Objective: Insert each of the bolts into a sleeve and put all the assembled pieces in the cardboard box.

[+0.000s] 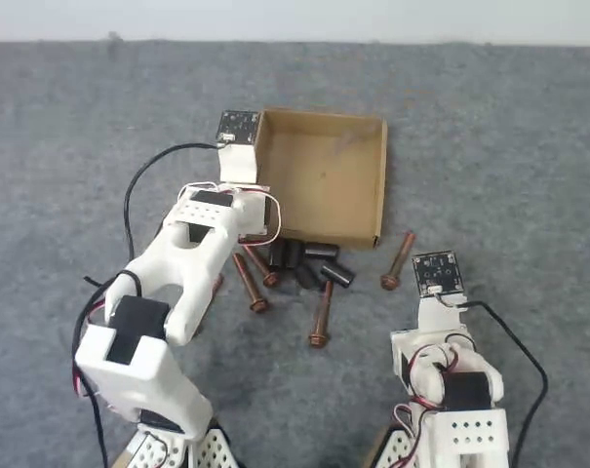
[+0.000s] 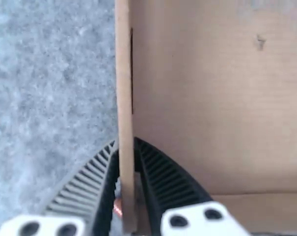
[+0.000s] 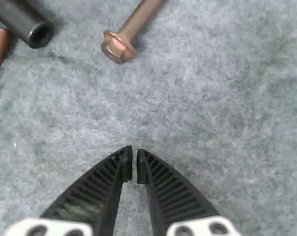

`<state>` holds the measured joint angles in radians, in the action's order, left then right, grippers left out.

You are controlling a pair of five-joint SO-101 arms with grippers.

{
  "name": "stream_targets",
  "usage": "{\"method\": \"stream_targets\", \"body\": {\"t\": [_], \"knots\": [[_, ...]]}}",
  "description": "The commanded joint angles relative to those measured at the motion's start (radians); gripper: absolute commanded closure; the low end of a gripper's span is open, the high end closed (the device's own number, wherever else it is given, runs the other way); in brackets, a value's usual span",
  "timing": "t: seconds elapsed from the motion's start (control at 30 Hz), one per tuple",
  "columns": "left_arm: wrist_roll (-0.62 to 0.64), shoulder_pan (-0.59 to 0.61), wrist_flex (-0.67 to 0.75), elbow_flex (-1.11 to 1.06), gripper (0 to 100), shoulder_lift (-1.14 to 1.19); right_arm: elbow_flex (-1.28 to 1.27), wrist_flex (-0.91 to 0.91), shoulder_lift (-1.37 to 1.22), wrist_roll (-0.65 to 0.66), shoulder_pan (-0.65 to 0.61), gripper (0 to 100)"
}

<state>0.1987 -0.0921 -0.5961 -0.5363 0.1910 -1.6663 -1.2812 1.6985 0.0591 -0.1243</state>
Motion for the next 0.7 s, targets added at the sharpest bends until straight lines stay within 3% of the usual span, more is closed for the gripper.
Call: {"method": "stream_targets", "body": {"t": [0.0,0.23,0.5,0.67], "knots": [[-0.011,0.020,0.014,0.021,98,-0.114,0.034,0.005,0.018,0.012,0.015,99.1],[-0.003,0.014,-0.126,0.010,79,-0.215,0.028,0.007,0.018,0.012,0.015,99.1],[-0.002,0.021,-0.138,-0.012,83,-0.272,0.028,0.007,0.018,0.012,0.016,99.1],[0.072,0.015,-0.264,-0.013,83,-0.394,0.037,0.031,0.018,0.012,0.085,98.7]]}}
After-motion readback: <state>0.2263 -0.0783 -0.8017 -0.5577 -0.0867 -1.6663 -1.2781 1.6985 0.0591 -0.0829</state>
